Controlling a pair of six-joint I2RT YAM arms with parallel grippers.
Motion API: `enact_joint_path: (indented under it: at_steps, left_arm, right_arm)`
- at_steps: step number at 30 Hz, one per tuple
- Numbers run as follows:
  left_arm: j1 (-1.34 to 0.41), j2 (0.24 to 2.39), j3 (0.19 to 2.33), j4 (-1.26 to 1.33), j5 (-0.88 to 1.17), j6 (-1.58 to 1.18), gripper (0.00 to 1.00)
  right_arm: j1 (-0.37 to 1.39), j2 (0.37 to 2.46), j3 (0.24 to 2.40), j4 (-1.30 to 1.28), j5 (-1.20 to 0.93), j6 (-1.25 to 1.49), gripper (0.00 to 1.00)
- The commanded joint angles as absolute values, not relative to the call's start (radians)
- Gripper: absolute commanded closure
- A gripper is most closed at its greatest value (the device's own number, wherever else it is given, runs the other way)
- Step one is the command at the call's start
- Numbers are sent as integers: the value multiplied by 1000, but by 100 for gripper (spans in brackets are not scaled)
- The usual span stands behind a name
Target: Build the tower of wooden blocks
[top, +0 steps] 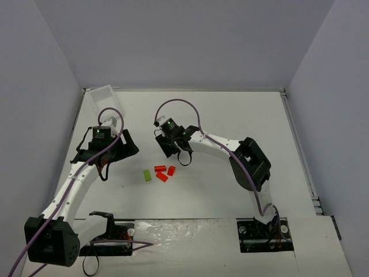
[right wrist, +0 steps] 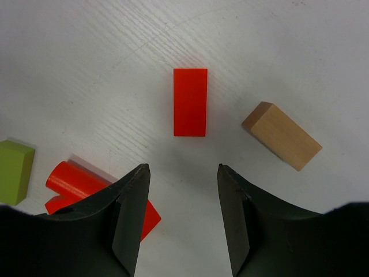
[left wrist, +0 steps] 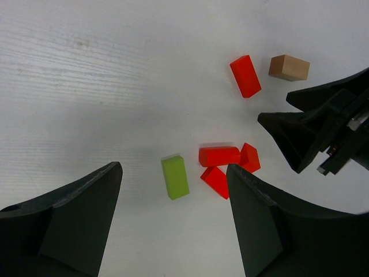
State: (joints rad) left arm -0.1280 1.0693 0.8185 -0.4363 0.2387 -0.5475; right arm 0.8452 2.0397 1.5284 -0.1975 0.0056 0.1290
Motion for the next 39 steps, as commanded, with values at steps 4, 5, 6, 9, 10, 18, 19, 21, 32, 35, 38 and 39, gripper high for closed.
enact_joint_path:
  at_steps: [4,5,6,9,10,18,19,21,32,35,38,39]
  left_arm:
    - [-124,1037,838,-464,247,-506,30]
    - [-124,1036,836,-467,247,-506,30]
    - [-123,1037,836,-468,247,-507,30]
    - [-123,1045,839,-462,248,-508,30]
    - [-123,1050,841,-462,248,-505,30]
    - [-123,1082,864,-457,258,-501,30]
    - [-124,1086,864,-455,259,-501,30]
    - [-123,1093,867,-452,267,-500,30]
    - [-124,1124,904,-426,339,-498,30]
    - [-123,1136,934,-399,387,-512,30]
    - [-124,1153,964,-370,438,-541,31]
    - [-125,1159,975,-361,464,-553,33]
  right_arm:
    - [847,2104,1617,-172,29,132,54]
    - [847,2116,1621,-171,35,134,55]
    - [847,2123,1623,-169,38,139,56]
    - [847,2147,1629,-161,47,153,57]
    - [847,2153,1629,-159,48,153,58]
    - [848,2185,1621,-130,52,147,60]
    - [846,2190,1621,-129,51,147,60]
    - [842,2199,1620,-124,48,147,62]
    - [842,2097,1580,-62,7,105,100]
    - [842,1984,1511,-6,-56,83,100]
    - [842,1872,1429,66,-102,69,100]
    - [842,1828,1406,95,-122,65,100]
